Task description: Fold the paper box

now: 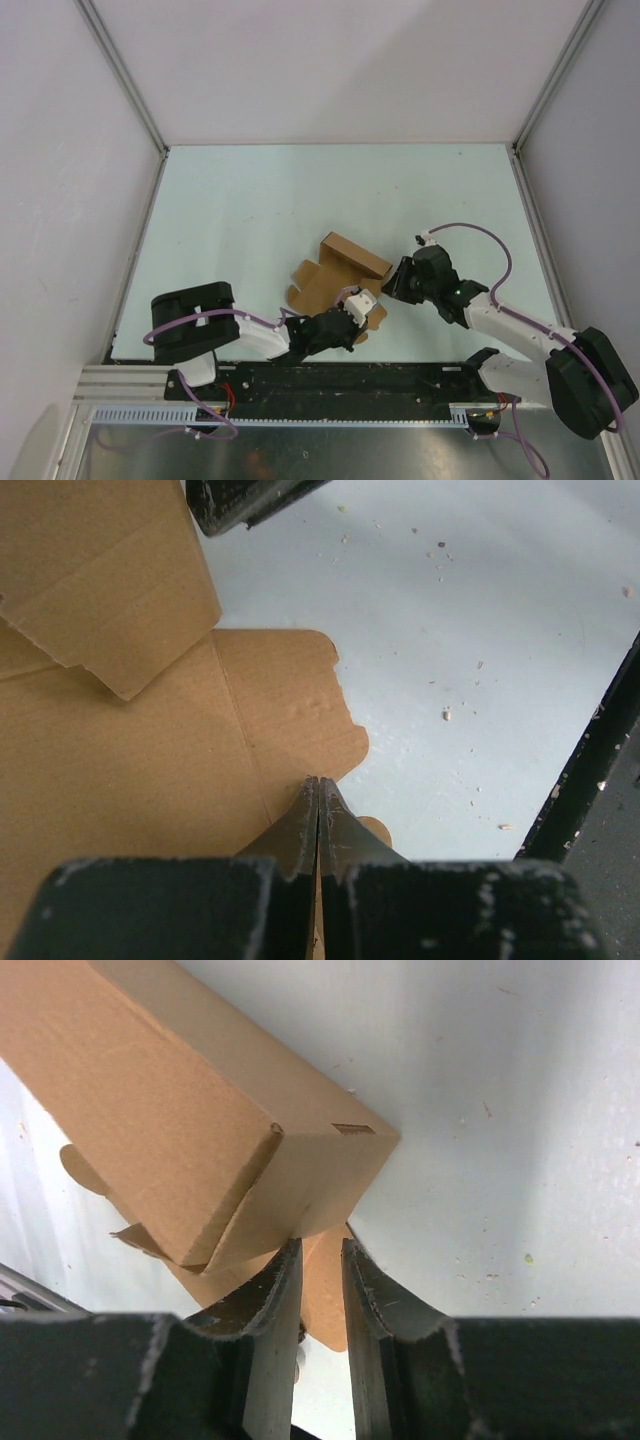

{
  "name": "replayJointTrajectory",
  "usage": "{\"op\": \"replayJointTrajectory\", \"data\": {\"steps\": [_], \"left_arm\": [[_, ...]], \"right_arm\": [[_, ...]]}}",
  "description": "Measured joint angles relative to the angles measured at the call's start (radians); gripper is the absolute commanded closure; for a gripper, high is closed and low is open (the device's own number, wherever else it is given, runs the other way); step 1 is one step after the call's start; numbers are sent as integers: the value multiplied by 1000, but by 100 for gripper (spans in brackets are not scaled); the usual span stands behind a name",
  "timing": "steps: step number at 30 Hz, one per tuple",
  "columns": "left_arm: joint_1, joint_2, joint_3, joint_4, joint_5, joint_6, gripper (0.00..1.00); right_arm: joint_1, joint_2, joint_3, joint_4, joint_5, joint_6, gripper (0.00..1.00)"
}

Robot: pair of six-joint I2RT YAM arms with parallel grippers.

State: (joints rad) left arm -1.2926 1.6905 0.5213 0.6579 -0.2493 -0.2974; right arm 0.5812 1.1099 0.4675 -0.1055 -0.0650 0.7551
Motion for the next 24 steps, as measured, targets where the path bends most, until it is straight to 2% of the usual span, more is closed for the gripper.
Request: {"op": "replayJointTrajectory", "data": {"steps": [6,17,18,19,20,24], "left_arm": [[0,-66,-6,-71,0,10,100],[3,-376,-6,-242,-14,48,98],[8,-401,-6,-257,-19,51,96],[22,-433,-7,-276,-21,52,81],[45,-469,-9,-297,-27,51,74],[220,-569,-10,-360,-64,45,67]], "right_arm": [[-4,-47,0,-19,12,-5,72],[-12,-58,0,-54,23,-16,72],[-12,-60,0,-55,23,-16,72],[-13,-61,0,-56,23,-17,71],[-13,-62,0,-56,23,-20,71],[-15,-65,0,-59,23,-26,70]]}}
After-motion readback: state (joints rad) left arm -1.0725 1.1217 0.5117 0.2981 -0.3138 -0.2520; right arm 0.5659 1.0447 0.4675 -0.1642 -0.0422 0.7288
